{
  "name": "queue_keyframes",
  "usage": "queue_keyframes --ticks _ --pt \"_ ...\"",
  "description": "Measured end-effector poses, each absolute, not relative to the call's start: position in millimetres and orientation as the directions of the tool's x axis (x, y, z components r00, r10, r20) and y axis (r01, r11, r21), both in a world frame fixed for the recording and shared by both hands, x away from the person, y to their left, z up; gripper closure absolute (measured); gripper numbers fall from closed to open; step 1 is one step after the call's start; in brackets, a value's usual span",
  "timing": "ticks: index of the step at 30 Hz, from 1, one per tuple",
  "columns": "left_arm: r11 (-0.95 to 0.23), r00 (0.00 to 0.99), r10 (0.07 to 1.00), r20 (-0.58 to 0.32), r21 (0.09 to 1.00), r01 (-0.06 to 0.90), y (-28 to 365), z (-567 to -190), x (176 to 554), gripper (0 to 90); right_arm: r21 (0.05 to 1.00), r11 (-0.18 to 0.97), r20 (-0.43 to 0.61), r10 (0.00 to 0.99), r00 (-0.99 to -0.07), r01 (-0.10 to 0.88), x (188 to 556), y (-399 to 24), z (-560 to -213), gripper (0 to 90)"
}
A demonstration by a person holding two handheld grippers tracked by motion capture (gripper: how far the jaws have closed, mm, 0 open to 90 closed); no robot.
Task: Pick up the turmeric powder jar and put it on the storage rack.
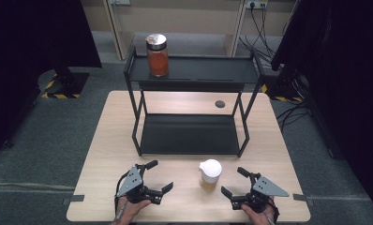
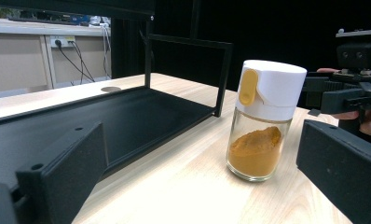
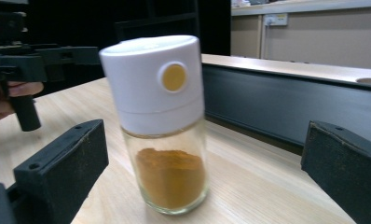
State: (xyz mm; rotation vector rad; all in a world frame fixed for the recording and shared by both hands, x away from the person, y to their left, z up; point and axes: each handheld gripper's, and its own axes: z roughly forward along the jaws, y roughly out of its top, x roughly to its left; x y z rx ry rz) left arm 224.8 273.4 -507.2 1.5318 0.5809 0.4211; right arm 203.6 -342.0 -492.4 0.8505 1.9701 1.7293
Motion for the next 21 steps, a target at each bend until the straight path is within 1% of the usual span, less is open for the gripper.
queue_keyframes --ticks 7,21 --pt "0.008 0.798 0.596 -0.090 0.994 0.107 273.0 -508.2 225.7 1.2 0.983 0.080 0.076 0.639 -0.766 0.165 205.6 -333.9 -491.1 0.8" --pt "0.012 0.795 0.599 -0.097 0.994 0.113 273.7 -509.2 226.8 1.2 0.981 0.112 0.052 0.632 -0.774 0.158 210.8 -316.1 -486.6 1.9"
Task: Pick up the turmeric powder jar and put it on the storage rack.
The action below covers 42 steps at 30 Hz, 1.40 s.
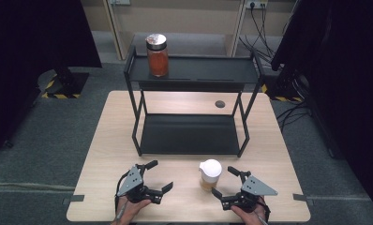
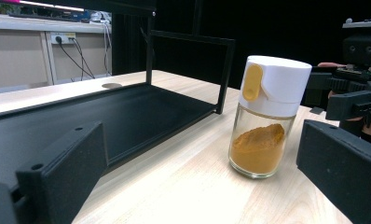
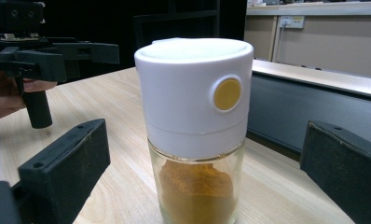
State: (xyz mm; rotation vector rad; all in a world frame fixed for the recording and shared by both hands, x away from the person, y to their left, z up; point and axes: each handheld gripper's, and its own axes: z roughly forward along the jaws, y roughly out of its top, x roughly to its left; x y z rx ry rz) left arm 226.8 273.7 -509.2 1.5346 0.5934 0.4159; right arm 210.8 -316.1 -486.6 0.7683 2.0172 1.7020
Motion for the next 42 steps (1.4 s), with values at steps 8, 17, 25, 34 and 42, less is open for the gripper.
queue_keyframes --ticks 8,17,25,34,42 --pt "0.012 0.795 0.599 -0.098 0.994 0.113 273.7 -509.6 226.8 1.2 0.979 0.125 0.049 0.630 -0.775 0.164 218.5 -306.0 -485.0 5.1" --pt "0.011 0.794 0.600 -0.097 0.994 0.113 273.8 -509.8 226.7 1.2 0.976 0.144 0.039 0.629 -0.776 0.165 226.1 -296.0 -484.8 11.7" --pt "0.013 0.794 0.600 -0.101 0.993 0.116 273.9 -510.0 227.1 1.2 0.971 0.176 0.016 0.625 -0.781 0.161 231.5 -287.0 -482.7 19.4" --pt "0.011 0.796 0.597 -0.100 0.993 0.117 273.9 -510.2 227.4 1.4 0.968 0.173 0.031 0.631 -0.775 0.180 233.7 -283.6 -484.4 28.3" --pt "0.007 0.797 0.596 -0.097 0.993 0.116 273.6 -510.2 227.3 1.4 0.970 0.179 0.011 0.642 -0.766 0.165 229.4 -279.4 -484.0 30.6"
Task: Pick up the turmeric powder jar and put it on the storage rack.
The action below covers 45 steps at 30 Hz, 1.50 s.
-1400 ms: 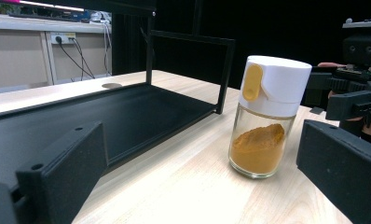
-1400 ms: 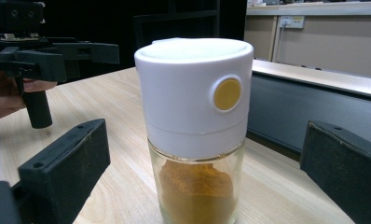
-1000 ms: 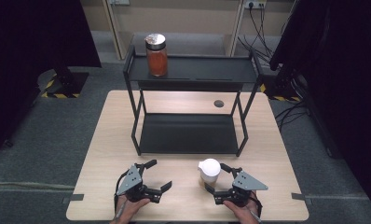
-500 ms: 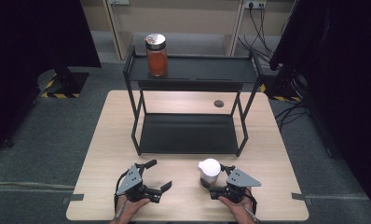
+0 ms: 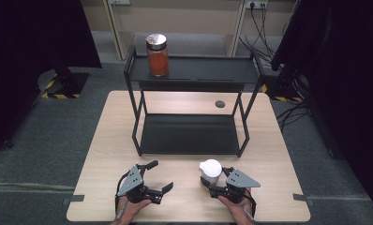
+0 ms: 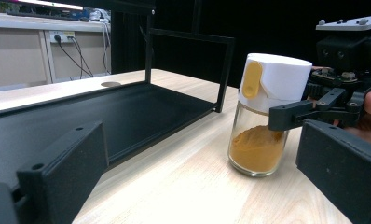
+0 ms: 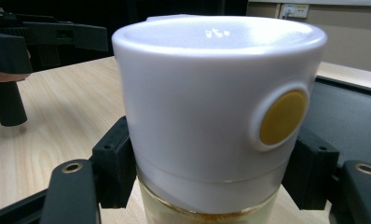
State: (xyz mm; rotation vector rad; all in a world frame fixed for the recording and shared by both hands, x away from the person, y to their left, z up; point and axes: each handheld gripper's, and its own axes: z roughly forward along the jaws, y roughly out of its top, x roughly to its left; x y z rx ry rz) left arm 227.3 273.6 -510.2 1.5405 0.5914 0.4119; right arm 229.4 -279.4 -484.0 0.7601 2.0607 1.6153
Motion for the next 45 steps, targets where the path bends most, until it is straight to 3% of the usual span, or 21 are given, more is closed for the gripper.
queue_keyframes --ticks 10,29,45 --pt "0.006 0.798 0.596 -0.095 0.993 0.114 273.7 -510.2 227.2 1.4 0.977 0.175 -0.018 0.636 -0.771 0.122 224.6 -277.9 -476.3 30.7" --pt "0.005 0.796 0.597 -0.095 0.993 0.115 273.6 -510.6 227.0 1.4 0.978 0.154 0.015 0.628 -0.778 0.143 231.4 -277.6 -454.0 30.7" --pt "0.002 0.794 0.600 -0.094 0.993 0.116 273.3 -511.0 226.9 1.4 0.982 0.155 -0.017 0.629 -0.778 0.104 239.3 -271.8 -418.1 30.7"
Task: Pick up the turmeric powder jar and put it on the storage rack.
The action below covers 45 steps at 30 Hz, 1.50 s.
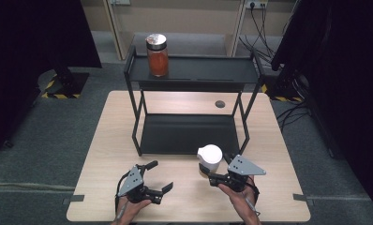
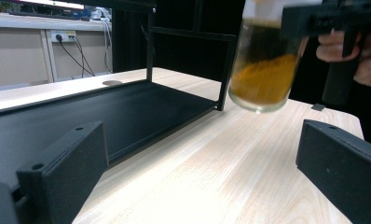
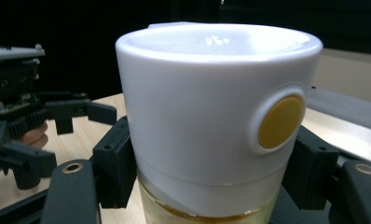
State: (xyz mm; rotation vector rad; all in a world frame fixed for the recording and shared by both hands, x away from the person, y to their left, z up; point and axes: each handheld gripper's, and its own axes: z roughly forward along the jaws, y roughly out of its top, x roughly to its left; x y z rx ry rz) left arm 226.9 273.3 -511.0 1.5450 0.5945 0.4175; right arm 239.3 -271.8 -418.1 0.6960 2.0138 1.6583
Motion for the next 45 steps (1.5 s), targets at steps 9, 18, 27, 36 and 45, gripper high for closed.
queue_keyframes --ticks 9,18,27,36,45 --pt "0.001 0.794 0.601 -0.093 0.993 0.116 273.2 -510.9 226.8 1.4 0.984 0.155 -0.027 0.624 -0.781 0.089 246.4 -266.7 -397.7 30.7" --pt "0.002 0.793 0.603 -0.094 0.993 0.117 273.4 -510.9 226.7 1.4 0.984 0.157 -0.025 0.611 -0.791 0.089 254.7 -260.5 -377.2 30.7" --pt "0.003 0.792 0.603 -0.094 0.993 0.116 273.7 -511.0 226.8 1.4 0.984 0.155 -0.025 0.612 -0.791 0.088 263.4 -254.3 -358.9 30.7" --pt "0.002 0.792 0.603 -0.095 0.993 0.117 273.6 -511.0 226.9 1.4 0.986 0.144 -0.021 0.612 -0.790 0.086 270.2 -253.9 -341.9 30.7" --pt "0.003 0.792 0.602 -0.097 0.993 0.119 273.7 -511.2 227.3 1.4 0.989 0.118 0.002 0.614 -0.790 0.094 278.9 -253.5 -326.0 30.7"
